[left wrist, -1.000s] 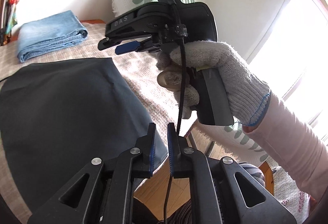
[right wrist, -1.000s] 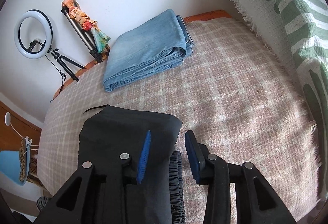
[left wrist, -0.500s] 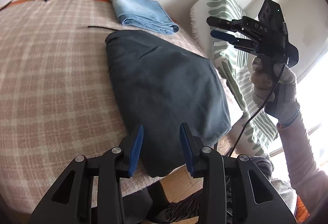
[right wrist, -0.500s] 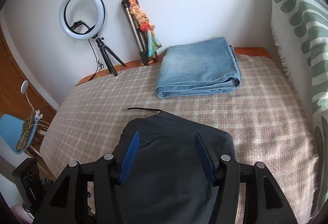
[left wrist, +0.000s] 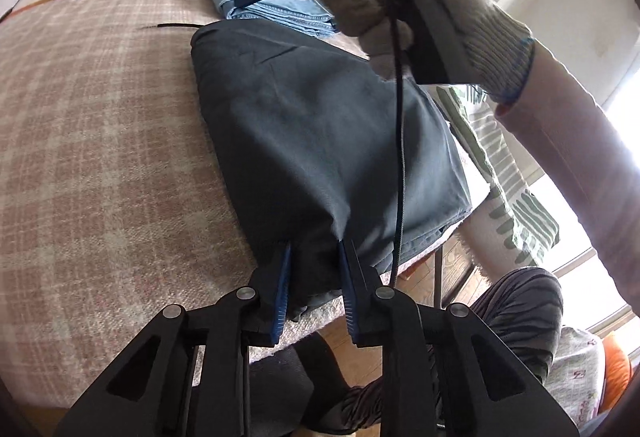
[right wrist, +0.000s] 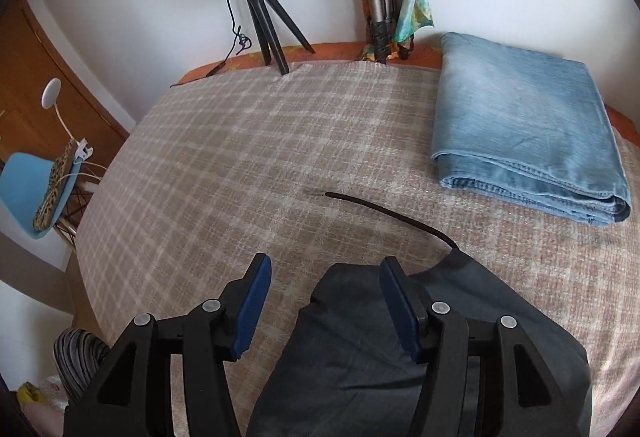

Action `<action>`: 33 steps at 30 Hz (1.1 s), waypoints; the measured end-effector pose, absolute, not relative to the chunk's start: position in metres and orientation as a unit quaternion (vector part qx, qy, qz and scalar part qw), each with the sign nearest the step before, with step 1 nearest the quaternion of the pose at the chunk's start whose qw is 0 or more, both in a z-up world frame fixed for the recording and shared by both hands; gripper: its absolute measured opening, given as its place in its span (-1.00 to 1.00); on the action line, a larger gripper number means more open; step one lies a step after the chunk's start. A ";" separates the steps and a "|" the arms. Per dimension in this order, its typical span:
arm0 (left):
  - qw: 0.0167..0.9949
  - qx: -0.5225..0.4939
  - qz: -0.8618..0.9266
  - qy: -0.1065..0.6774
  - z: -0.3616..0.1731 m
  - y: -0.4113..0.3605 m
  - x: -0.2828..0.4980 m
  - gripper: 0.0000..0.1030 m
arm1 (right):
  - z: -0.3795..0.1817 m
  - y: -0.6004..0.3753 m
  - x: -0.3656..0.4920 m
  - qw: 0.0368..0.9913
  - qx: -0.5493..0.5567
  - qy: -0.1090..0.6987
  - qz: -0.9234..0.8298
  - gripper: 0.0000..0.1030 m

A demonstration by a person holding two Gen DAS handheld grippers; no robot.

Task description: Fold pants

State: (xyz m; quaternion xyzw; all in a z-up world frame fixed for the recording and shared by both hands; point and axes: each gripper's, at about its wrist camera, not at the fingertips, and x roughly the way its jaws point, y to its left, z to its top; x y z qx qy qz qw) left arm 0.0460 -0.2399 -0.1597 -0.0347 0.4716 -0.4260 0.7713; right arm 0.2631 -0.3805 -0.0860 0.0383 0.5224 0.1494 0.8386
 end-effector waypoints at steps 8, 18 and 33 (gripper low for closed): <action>0.771 -0.036 -0.431 0.467 -0.162 -0.236 0.048 -0.61 | -0.126 -0.354 0.301 0.789 -0.056 0.588 0.171 0.12; 0.783 -0.010 -0.428 0.452 -0.158 -0.239 0.039 -0.69 | -0.125 -0.350 0.293 0.795 -0.100 0.575 0.163 -1.00; 0.785 0.031 -0.421 0.454 -0.145 -0.228 0.030 -0.71 | -0.104 -0.388 0.280 0.846 -0.004 0.526 0.092 -0.42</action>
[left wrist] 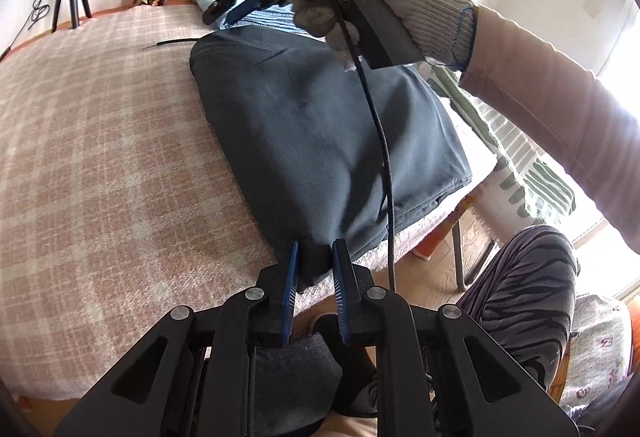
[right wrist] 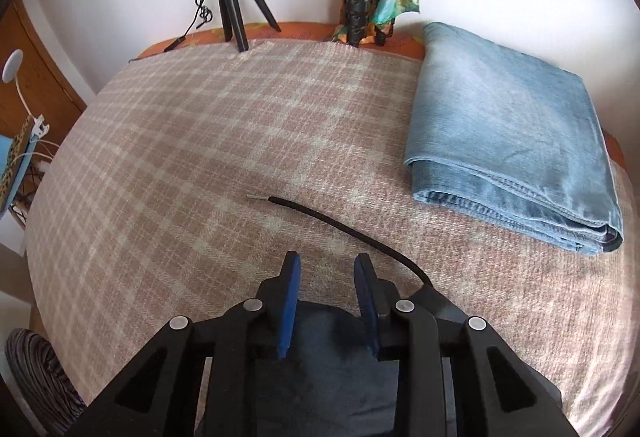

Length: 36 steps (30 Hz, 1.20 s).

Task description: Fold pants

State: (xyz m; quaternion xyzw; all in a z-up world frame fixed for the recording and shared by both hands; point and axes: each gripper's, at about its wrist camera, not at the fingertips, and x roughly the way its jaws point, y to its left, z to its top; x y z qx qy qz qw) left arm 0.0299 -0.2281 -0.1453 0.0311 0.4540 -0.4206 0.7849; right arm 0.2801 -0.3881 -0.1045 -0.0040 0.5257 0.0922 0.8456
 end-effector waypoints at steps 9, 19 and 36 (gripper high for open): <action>0.813 0.064 -0.398 0.419 -0.123 -0.222 0.026 -0.71 | -0.058 -0.436 0.210 0.878 0.069 0.467 0.074 -0.09; 0.829 0.071 -0.388 0.396 -0.110 -0.217 0.028 -0.52 | -0.043 -0.461 0.134 0.892 0.094 0.440 0.054 0.35; 0.855 0.055 -0.347 0.382 -0.097 -0.210 0.041 0.48 | -0.025 -0.461 0.063 0.925 0.057 0.374 0.005 0.99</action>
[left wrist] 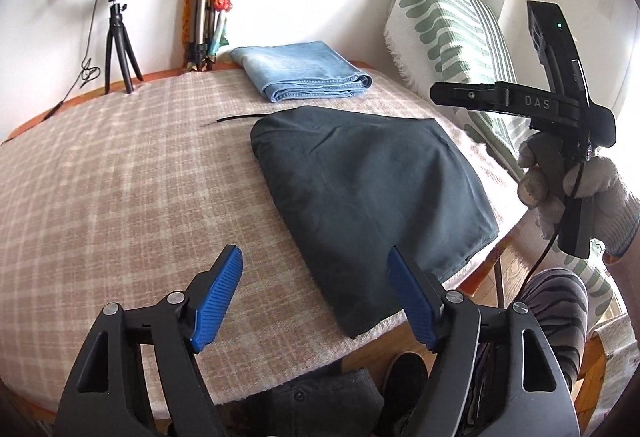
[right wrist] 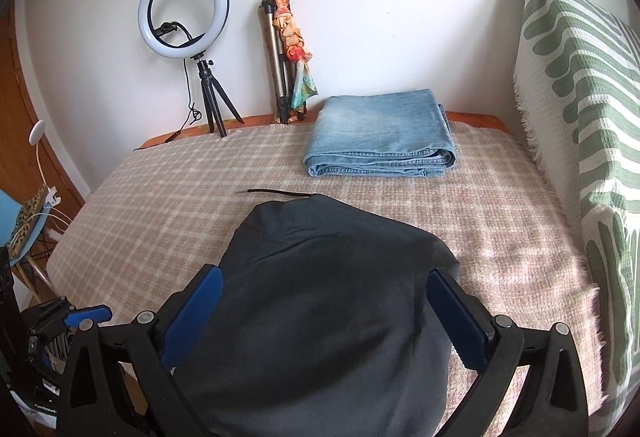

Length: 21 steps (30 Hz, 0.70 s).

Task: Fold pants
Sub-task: 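Grasp the folded dark bundle with the left tool while the right tool grips its other side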

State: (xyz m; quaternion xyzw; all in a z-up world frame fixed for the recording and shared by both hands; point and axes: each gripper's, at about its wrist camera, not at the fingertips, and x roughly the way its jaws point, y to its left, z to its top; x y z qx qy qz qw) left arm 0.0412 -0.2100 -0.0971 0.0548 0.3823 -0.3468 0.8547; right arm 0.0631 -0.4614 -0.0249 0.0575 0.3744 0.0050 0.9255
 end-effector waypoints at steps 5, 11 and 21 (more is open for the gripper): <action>0.856 0.057 -0.336 0.389 -0.100 -0.212 0.049 0.53 | -0.025 -0.468 0.056 0.919 0.073 0.386 -0.007 0.99; 0.846 0.029 -0.344 0.406 -0.103 -0.213 0.061 0.53 | -0.033 -0.484 0.050 0.910 0.090 0.405 -0.023 0.99; 0.800 -0.033 -0.378 0.465 -0.119 -0.225 0.100 0.53 | -0.055 -0.549 0.043 0.880 0.151 0.449 -0.043 0.99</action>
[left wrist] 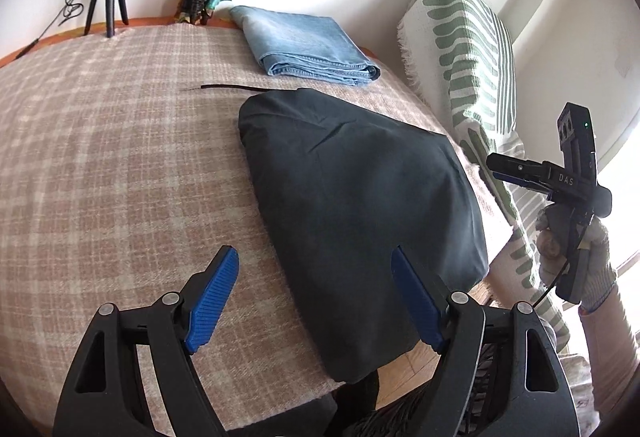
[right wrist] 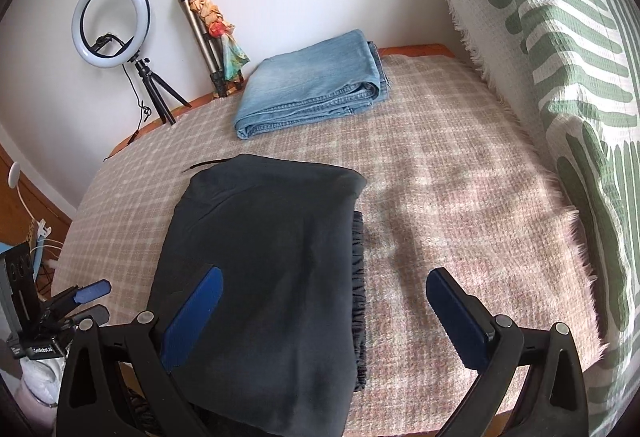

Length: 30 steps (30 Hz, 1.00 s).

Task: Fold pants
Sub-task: 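Grasp the folded dark bundle with the left tool while the right tool grips its other side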

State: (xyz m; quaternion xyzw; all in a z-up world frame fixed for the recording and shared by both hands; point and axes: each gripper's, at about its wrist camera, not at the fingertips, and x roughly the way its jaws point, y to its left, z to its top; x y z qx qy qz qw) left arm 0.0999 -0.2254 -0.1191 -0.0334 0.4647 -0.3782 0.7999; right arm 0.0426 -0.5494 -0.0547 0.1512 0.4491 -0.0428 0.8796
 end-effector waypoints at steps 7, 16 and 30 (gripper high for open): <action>0.761 -0.082 -0.380 0.519 -0.140 -0.245 0.133 0.49 | -0.095 -0.590 0.053 0.845 0.262 0.467 -0.014 0.99; 0.747 -0.082 -0.373 0.544 -0.160 -0.265 0.155 0.34 | -0.138 -0.588 0.081 0.821 0.305 0.481 0.030 1.00; 0.752 -0.049 -0.384 0.534 -0.169 -0.274 0.164 -0.40 | -0.141 -0.567 0.086 0.848 0.274 0.446 0.080 0.74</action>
